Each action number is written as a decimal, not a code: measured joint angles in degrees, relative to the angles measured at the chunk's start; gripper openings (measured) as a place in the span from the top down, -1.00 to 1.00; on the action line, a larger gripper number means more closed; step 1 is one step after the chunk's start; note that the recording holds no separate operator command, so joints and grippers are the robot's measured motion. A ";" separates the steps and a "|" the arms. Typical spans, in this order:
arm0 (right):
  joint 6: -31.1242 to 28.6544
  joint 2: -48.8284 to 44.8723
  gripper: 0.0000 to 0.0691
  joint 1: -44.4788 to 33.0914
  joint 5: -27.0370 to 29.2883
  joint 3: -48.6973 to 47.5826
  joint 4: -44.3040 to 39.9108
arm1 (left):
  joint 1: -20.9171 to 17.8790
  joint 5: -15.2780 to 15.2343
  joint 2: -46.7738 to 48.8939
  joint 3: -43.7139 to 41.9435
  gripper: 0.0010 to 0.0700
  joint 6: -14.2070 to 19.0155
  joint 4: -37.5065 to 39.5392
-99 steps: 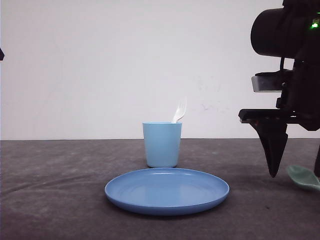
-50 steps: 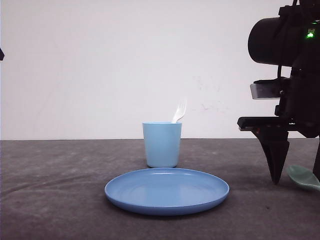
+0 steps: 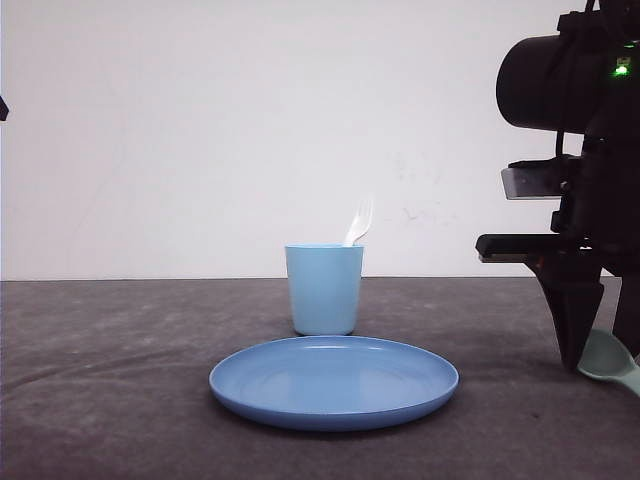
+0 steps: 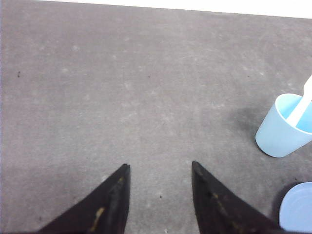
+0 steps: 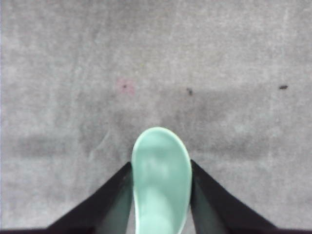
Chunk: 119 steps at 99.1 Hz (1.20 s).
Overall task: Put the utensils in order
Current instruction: 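Lower the right gripper onto the mint-green spoon and close on it, then lift the green spoon with the right gripper toward the cup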
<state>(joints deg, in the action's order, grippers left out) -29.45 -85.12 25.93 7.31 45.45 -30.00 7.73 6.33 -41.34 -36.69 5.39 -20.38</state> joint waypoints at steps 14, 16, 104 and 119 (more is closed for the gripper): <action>0.00 0.00 0.68 0.00 0.00 0.00 -0.04 | 0.00 0.00 0.00 0.00 0.36 -0.02 0.00; 0.00 0.00 0.70 0.00 0.00 0.00 -0.04 | 0.00 0.00 0.00 0.00 0.36 -0.02 0.00; 7.19 6.49 0.86 0.28 -0.07 3.85 6.60 | 0.00 0.00 0.00 0.00 0.36 -0.02 0.02; 13.38 8.31 0.86 0.33 -3.98 4.57 15.69 | 0.00 0.00 0.00 0.00 0.36 -0.02 0.09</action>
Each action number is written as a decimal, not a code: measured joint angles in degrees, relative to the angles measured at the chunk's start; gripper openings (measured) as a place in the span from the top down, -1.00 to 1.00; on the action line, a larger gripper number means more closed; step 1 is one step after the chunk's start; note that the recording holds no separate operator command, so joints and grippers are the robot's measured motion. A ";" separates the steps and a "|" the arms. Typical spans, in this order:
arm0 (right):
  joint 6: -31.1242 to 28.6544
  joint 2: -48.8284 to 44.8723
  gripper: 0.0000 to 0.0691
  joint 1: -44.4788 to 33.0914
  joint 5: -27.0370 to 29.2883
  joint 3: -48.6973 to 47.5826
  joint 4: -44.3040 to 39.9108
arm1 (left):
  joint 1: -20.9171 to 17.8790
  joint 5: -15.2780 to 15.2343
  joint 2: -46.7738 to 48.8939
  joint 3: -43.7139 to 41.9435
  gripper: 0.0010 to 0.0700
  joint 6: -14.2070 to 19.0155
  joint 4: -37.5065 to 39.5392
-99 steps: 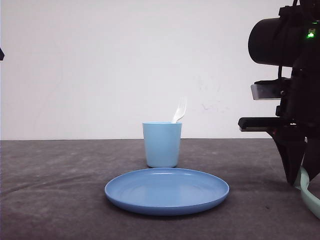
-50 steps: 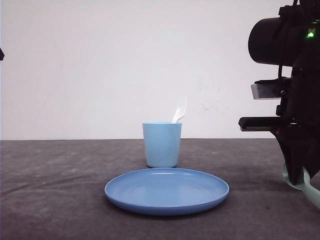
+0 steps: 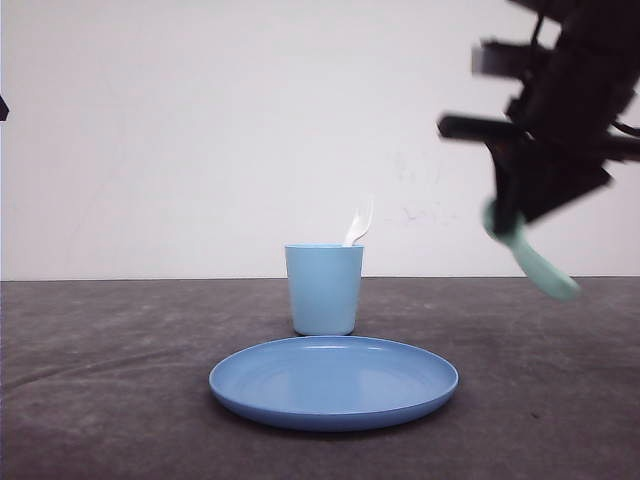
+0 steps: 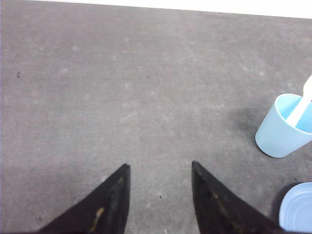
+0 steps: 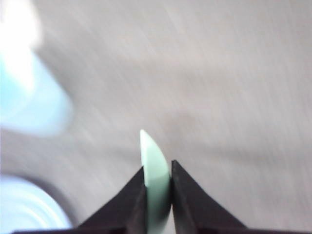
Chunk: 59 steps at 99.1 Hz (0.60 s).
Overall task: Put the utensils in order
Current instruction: 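Lift the green spoon with the right gripper toward the cup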
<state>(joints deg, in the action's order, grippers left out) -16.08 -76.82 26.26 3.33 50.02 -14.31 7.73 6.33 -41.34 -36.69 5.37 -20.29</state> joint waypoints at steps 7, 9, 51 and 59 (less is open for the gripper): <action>2.86 0.09 0.86 0.09 -3.41 0.02 5.20 | 0.00 0.00 0.00 0.00 0.36 0.00 0.28; 3.61 0.09 0.86 0.13 -4.33 0.02 6.64 | 0.00 0.00 0.00 0.00 0.36 0.00 0.37; 10.34 -0.11 0.86 1.25 -10.88 0.02 32.50 | 0.00 0.00 0.00 0.00 0.36 0.00 1.27; 10.64 -1.07 0.86 1.57 -10.86 0.11 36.74 | 0.00 0.00 0.00 0.00 0.36 0.00 1.27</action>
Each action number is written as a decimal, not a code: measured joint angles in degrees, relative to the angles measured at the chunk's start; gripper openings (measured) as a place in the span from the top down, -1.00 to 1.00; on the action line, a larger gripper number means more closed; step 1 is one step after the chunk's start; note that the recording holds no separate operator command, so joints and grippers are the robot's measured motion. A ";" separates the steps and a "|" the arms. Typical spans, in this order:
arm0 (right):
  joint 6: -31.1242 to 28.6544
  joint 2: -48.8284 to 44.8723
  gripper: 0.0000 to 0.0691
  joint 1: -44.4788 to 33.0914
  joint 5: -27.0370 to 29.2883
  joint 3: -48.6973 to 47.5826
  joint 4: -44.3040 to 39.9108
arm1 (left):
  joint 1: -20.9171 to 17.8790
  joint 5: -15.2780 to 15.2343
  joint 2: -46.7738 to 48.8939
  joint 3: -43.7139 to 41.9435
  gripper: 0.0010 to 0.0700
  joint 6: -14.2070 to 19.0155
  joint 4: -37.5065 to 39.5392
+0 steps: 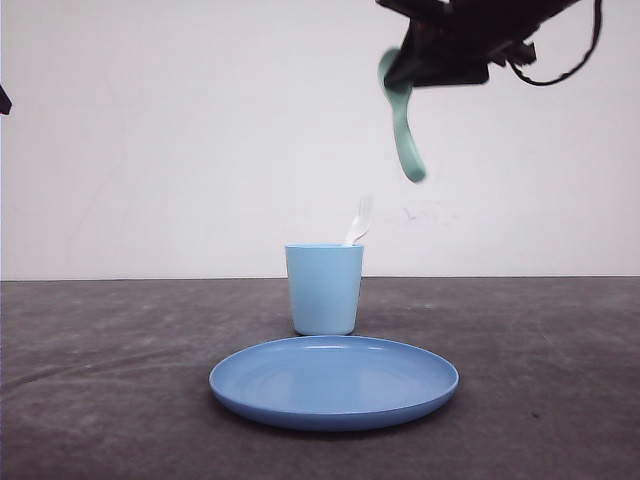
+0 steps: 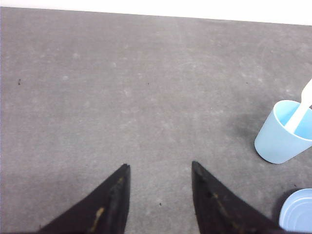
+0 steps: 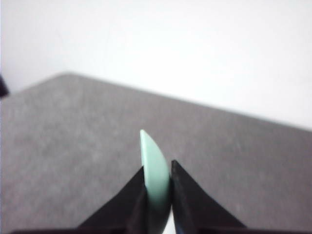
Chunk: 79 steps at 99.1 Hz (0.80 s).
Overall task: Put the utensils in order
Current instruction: 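Lift the green spoon with the right gripper toward the cup, then lower the spoon into the cup beside the fork and release it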
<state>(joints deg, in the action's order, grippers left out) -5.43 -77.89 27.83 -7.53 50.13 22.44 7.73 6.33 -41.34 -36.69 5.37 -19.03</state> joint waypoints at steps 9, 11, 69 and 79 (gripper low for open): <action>0.81 -2.32 0.86 0.76 0.00 0.04 3.98 | 0.00 0.00 0.00 0.00 0.36 0.00 0.00; 1.03 -2.86 0.86 0.96 -0.04 0.04 4.76 | 0.00 0.00 0.00 0.00 0.36 0.00 0.00; 10.91 -21.22 0.86 5.18 0.00 0.09 31.89 | 0.00 0.00 0.00 0.00 0.36 0.00 0.00; 12.83 -23.50 0.86 5.40 0.00 0.13 32.33 | 0.00 0.00 0.00 0.00 0.36 0.00 0.00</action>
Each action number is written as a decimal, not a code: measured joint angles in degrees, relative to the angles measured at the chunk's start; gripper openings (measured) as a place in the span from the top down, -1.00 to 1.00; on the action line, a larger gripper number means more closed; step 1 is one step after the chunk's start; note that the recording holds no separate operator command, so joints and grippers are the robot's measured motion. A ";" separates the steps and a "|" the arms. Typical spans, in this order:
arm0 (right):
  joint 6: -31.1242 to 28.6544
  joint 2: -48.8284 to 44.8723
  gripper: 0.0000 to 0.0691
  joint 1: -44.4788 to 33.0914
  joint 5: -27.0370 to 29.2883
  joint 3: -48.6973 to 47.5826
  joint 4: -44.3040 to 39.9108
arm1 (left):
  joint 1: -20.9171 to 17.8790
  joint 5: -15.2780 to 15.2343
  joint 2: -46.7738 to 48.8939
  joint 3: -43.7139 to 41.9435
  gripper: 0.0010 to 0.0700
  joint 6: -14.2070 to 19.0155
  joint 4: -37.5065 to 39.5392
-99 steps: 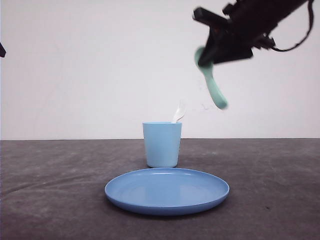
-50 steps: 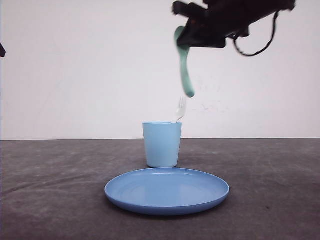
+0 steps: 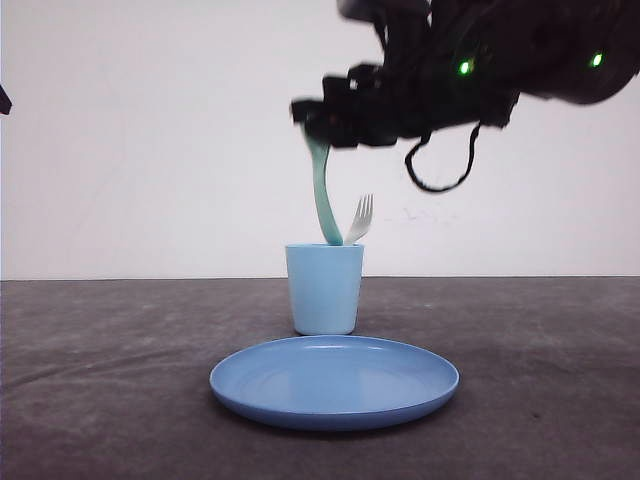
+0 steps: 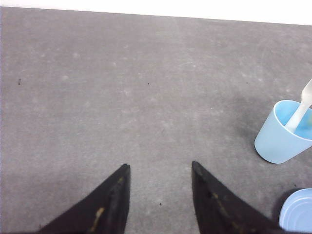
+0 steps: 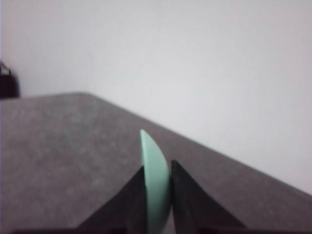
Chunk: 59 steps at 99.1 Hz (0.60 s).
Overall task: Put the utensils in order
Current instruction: 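Lower the spoon into the cup beside the fork and release it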
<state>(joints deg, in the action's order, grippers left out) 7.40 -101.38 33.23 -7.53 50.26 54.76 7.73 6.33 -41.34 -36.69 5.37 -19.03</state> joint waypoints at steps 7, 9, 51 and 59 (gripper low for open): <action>1.29 -1.40 0.86 0.02 0.02 0.11 -0.04 | 0.00 0.00 0.00 0.00 0.36 0.00 0.00; 1.57 -1.70 0.86 0.02 0.02 0.13 -0.04 | 0.00 0.00 0.00 0.00 0.36 0.00 0.00; 3.13 -5.70 0.85 0.17 0.00 0.28 -1.88 | 0.00 0.00 0.00 0.00 0.36 -0.07 0.00; 3.13 -5.70 0.71 0.24 0.00 0.28 -1.90 | 0.00 0.00 0.00 0.00 0.36 -0.17 0.00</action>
<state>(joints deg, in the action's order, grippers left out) 10.52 -107.09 33.47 -7.53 50.54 52.86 7.73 6.33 -41.34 -36.69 5.19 -19.03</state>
